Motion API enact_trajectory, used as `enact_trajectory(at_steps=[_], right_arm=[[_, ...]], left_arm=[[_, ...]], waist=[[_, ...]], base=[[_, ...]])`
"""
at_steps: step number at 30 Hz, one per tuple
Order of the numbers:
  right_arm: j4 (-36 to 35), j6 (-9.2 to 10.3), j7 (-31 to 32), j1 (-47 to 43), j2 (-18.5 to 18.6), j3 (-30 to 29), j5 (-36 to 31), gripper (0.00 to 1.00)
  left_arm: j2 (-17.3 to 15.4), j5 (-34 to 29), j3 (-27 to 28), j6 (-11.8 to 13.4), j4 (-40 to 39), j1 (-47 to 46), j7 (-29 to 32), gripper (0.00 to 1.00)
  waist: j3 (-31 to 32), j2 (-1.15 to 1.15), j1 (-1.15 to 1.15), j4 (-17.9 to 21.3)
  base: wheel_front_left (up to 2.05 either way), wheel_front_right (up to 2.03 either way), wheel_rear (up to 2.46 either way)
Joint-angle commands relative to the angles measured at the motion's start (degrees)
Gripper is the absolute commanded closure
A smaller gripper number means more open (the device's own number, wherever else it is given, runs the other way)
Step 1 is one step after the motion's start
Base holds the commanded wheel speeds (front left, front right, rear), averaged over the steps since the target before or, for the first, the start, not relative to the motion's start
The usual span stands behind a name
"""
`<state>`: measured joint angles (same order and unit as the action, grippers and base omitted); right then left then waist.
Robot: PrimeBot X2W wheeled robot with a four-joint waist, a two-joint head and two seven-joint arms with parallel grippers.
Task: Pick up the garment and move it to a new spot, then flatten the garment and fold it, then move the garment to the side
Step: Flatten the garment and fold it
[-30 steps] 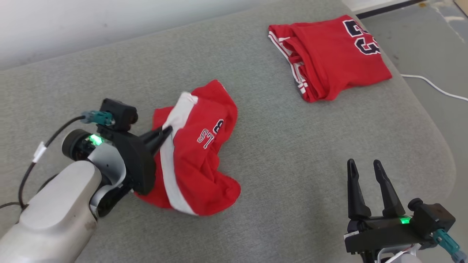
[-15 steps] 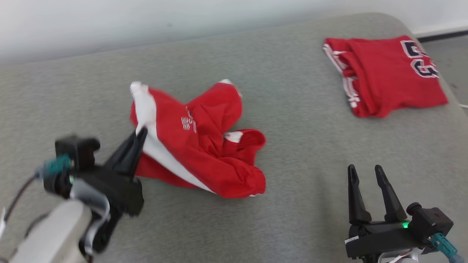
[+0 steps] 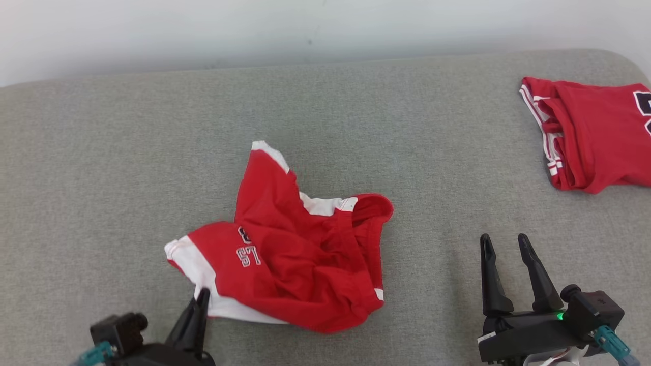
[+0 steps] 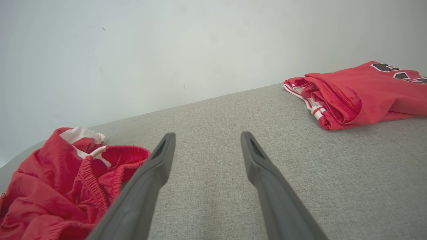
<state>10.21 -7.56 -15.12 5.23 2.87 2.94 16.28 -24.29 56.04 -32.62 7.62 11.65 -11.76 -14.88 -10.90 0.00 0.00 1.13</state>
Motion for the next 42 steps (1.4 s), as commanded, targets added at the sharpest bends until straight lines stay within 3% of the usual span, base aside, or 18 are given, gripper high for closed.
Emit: enact_trajectory(at_steps=[1, 2, 3, 4, 18, 25, 28, 36, 42], right_arm=[[0.12, 0.17, -0.02, -0.66, 0.01, -0.11, -0.51, 0.00], [0.16, 0.17, -0.02, -0.72, 0.02, -0.23, -0.56, 0.00], [0.23, 0.17, -0.02, -0.81, 0.02, -0.38, -0.59, 0.00], [0.31, 0.17, -0.02, -0.86, 0.01, -0.43, -0.69, 0.00], [0.71, 0.17, -0.02, -2.31, 0.01, -0.32, -1.75, 0.00], [0.94, 0.17, -0.02, -4.09, 0.01, -0.19, -3.16, 0.00], [1.18, 0.17, -0.02, -4.95, 0.02, -0.08, -3.47, 0.00], [2.40, 0.17, -0.02, -5.79, 0.80, 2.05, -3.13, 0.00], [5.44, 0.17, 0.12, -3.66, 3.01, 10.22, -0.75, 0.00]], left_arm=[[0.87, -1.51, 1.01, -0.16, 0.51, 1.47, -0.36, 1.00], [1.50, -2.43, 1.42, -0.50, 0.73, 2.09, -0.35, 0.87], [1.99, -3.40, 1.95, -0.49, 0.85, 2.51, -0.33, 0.64], [2.37, -4.59, 2.58, -0.88, 0.89, 2.79, -0.34, 0.02], [7.65, -24.27, 22.29, -4.72, -6.88, 6.12, -0.27, 0.00], [11.94, -33.76, 30.20, -8.51, -9.22, 10.81, -0.25, 0.00], [14.19, -37.63, 34.07, -11.23, -8.58, 13.26, -0.24, 0.00], [18.16, -41.72, 38.46, -14.17, -7.96, 14.81, -0.25, 0.00], [19.36, -43.13, 38.96, -14.96, -7.86, 13.88, -0.25, 0.00]], waist=[[0.28, 0.00, 0.00, -0.38], [0.38, 0.00, 0.00, -0.50], [0.54, 0.00, 0.00, -0.64], [0.72, 0.00, 0.00, -0.76], [4.33, 0.00, 0.00, -1.39], [5.93, 0.00, 0.00, -1.92], [6.18, 0.00, 0.00, -2.18], [6.89, 0.00, 0.00, -2.96], [7.44, 0.00, 0.00, -3.71]], base=[[0.00, 0.00, 0.00], [0.00, 0.00, 0.00], [0.00, 0.00, 0.00], [0.00, 0.00, 0.00], [0.00, 0.00, 0.00], [0.00, 0.00, 0.00], [0.00, 0.00, 0.00], [0.00, 0.00, 0.00], [0.00, 0.00, 0.00]])
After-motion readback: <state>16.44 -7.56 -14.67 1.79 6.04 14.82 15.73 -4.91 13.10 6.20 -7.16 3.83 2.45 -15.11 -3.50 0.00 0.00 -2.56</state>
